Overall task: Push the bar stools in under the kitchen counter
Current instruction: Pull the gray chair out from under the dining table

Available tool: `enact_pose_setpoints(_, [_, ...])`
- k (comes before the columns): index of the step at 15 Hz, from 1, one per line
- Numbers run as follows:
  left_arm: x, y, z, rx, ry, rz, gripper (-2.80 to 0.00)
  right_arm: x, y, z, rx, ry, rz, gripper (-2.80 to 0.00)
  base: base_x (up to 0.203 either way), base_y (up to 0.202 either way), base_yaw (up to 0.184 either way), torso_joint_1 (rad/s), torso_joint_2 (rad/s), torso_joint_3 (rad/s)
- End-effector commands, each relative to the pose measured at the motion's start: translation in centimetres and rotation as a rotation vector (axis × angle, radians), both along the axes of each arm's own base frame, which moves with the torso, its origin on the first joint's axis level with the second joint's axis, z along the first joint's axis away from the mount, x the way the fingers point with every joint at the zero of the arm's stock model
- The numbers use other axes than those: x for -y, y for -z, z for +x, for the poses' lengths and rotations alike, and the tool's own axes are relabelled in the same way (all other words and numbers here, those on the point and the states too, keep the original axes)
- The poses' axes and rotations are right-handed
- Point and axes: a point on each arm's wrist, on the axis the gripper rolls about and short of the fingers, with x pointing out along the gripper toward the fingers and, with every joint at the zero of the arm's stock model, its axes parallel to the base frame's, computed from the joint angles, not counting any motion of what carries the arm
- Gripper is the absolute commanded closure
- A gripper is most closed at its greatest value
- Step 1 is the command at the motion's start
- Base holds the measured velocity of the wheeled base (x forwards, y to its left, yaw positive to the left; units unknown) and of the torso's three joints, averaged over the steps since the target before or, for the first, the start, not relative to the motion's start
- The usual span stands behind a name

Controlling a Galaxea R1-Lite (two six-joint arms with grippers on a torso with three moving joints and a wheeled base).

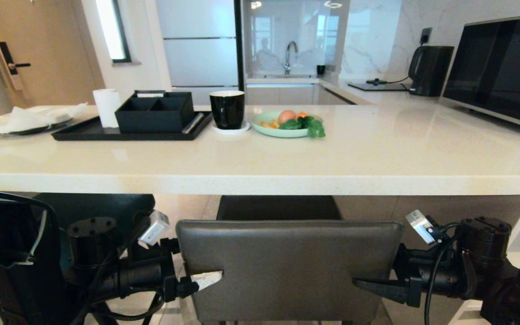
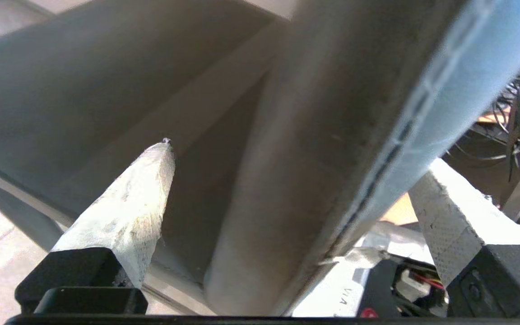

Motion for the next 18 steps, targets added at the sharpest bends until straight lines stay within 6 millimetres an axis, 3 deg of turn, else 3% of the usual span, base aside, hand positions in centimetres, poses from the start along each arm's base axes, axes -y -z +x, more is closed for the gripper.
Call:
enact_pose_setpoints(1, [0.5,-0.11,-0.4,0.004,0.025,-0.002,-2.8,-0.06,-0.25,-0.09,0.013,-0.008,0.004,-2.8,0.0,0.0,0.0,0.0,0.0,0.0])
enact_pose_setpoints(7, [0.9,-0.06,-0.63,0.004,0.029,0.004,-2.8,-0.12,-0.28,0.03,0.018,-0.008,0.004,-2.8,-0.011,0.0,0.001,0.0,0.0,0.0])
enact_pose_setpoints(18, [0.69,-0.59,-1.39,0.006,0.027,0.002,-2.8,-0.11,-0.2,-0.04,0.013,-0.007,0.003,-2.8,-0.189,0.0,-0.002,-0.001,0.0,0.001])
